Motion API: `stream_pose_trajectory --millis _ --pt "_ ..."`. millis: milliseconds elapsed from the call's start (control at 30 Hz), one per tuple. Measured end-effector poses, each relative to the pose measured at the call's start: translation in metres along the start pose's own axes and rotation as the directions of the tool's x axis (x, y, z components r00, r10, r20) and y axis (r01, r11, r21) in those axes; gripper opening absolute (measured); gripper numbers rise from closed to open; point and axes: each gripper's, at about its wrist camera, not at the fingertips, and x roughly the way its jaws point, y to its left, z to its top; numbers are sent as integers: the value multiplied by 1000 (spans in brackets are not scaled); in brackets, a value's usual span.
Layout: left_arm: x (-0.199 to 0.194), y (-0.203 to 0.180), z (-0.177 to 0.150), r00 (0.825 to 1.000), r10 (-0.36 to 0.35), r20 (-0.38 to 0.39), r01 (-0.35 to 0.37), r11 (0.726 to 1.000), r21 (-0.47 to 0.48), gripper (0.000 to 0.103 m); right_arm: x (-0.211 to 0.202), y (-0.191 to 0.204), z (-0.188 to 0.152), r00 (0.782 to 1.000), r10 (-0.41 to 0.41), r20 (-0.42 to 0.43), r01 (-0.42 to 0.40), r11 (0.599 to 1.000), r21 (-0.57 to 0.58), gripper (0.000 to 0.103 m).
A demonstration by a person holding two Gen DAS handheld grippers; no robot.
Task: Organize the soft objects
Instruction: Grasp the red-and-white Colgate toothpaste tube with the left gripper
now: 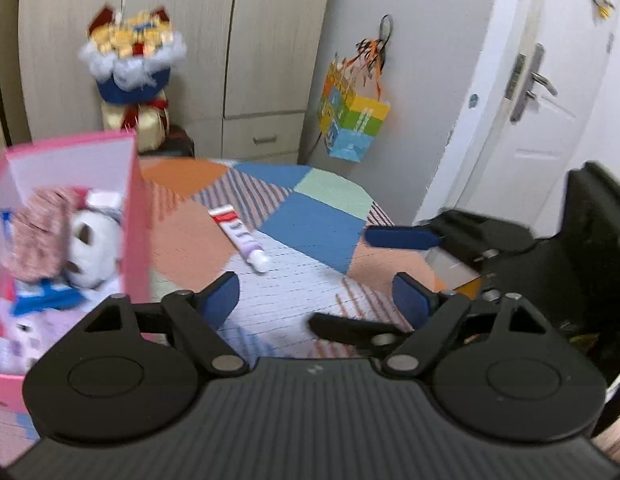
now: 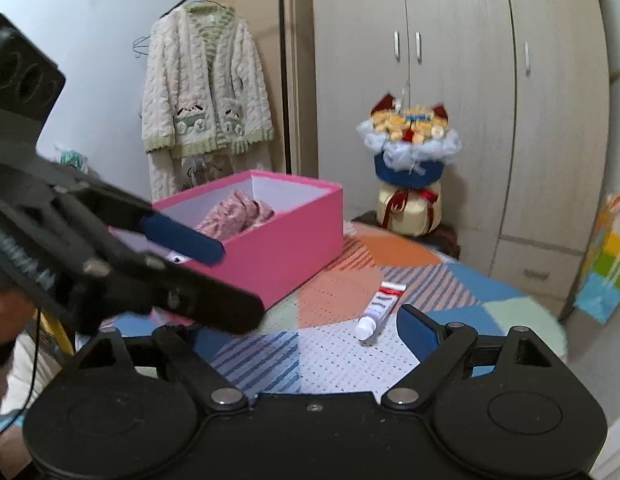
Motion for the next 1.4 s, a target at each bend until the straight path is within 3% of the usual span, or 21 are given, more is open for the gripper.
stream_pose_trajectory --millis 133,233,333,500,667,733,800,900,1167,1400 --pt "46 12 17 999 19 -43 -24 994 -109 61 43 -30 -5 997 47 -59 -45 998 33 90" --pt "76 23 26 997 36 -74 -47 987 -157 59 74 -53 -5 991 60 -120 -50 996 79 82" --pt "102 33 31 989 109 -100 -125 977 -171 55 97 -69 -4 986 81 -148 -65 992 111 81" --pt "131 50 36 974 185 -133 -210 954 -212 40 126 -74 -2 974 105 -200 -80 989 127 79" --pt "139 62 37 978 161 -134 -192 942 -275 40 145 -64 -3 975 78 -210 -43 985 166 76" --pt "140 62 37 978 162 -128 -192 943 -272 39 150 -60 -5 977 38 -212 -5 988 153 65" --pt "142 64 35 980 154 -125 -184 942 -280 39 150 -58 -8 976 -5 -216 35 990 138 42" --pt "146 68 30 985 126 -117 -157 937 -311 39 145 -55 -11 972 -50 -229 79 990 120 28" --pt "157 68 13 982 128 -139 -169 927 -336 39 126 -52 -27 976 -58 -209 107 967 232 26" --pt "156 60 7 982 118 -148 -161 932 -325 40 117 -63 -43 989 18 -144 41 918 394 26"
